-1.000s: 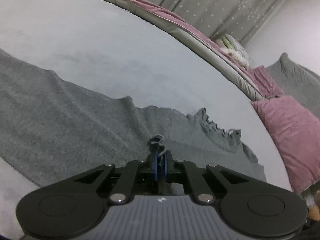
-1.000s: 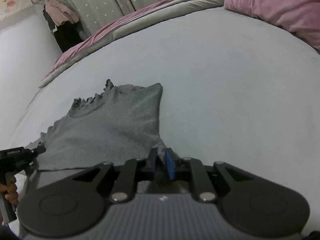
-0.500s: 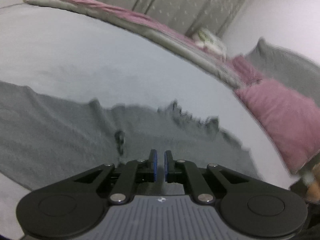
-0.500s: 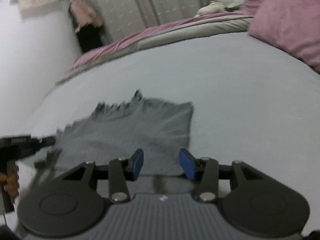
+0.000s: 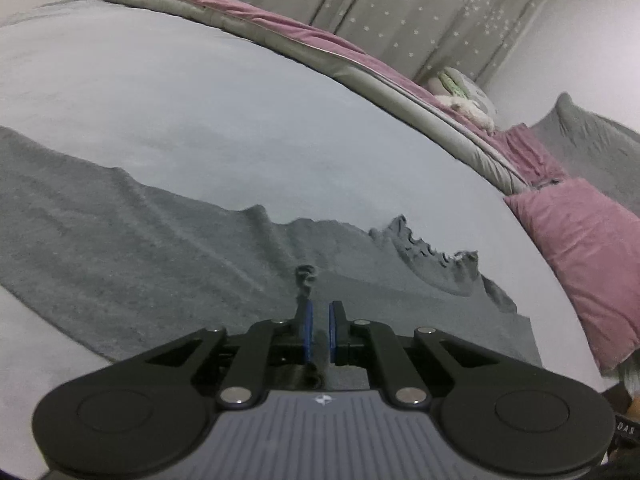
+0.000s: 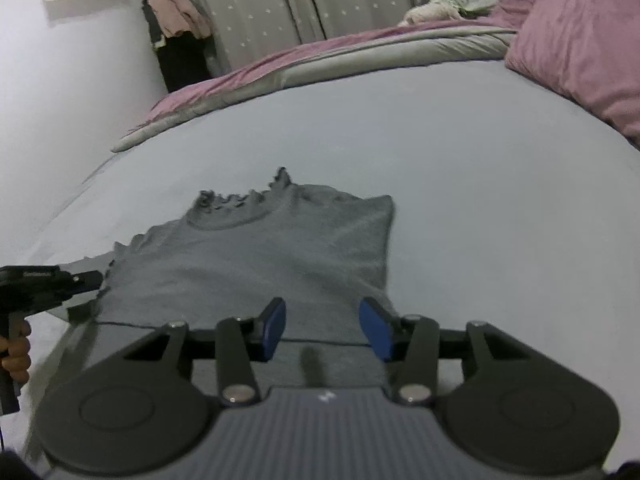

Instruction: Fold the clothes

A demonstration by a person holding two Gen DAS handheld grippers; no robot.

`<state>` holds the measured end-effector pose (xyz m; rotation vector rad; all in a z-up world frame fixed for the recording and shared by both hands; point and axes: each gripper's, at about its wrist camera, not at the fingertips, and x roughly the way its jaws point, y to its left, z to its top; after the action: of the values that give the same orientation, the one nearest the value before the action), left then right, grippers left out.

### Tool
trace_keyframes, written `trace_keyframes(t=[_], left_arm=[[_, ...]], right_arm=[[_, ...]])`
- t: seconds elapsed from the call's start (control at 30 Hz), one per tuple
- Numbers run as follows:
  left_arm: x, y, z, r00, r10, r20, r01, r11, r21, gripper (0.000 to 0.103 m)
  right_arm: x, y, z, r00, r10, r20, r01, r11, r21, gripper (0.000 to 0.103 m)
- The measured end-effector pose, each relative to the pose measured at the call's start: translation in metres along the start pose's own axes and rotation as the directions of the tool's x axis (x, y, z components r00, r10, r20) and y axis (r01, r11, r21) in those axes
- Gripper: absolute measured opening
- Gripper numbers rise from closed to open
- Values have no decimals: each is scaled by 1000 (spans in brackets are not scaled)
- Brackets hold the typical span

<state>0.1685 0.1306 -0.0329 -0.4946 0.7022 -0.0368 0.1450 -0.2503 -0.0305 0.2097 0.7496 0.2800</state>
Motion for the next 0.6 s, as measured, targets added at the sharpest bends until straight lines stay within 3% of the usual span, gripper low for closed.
trace_keyframes(t=[0.17,0.23,0.33,0.47,0.6], left_arm=[[-3,2,0,998,63,-4,-63,998,-7,9],[-10,7,3,996,94,9,-94,995,-38,17],[-19,16,7,988,152,27,-149,985,-81,31],[-24,24,13,964,261,41,-256,961,-103,39],[-26,31,18,928,370,50,-363,924,-121,51]], right_arm=[[11,1,-4,999,-14,-37,13,1000,-8,47],[13,-2,-5,998,-22,-54,23,1000,11,47],[10,-3,-3,999,-9,-53,10,999,35,56],[9,2,-2,998,-16,-52,18,1000,24,59],[9,7,-1,998,-23,-51,23,1000,10,72]])
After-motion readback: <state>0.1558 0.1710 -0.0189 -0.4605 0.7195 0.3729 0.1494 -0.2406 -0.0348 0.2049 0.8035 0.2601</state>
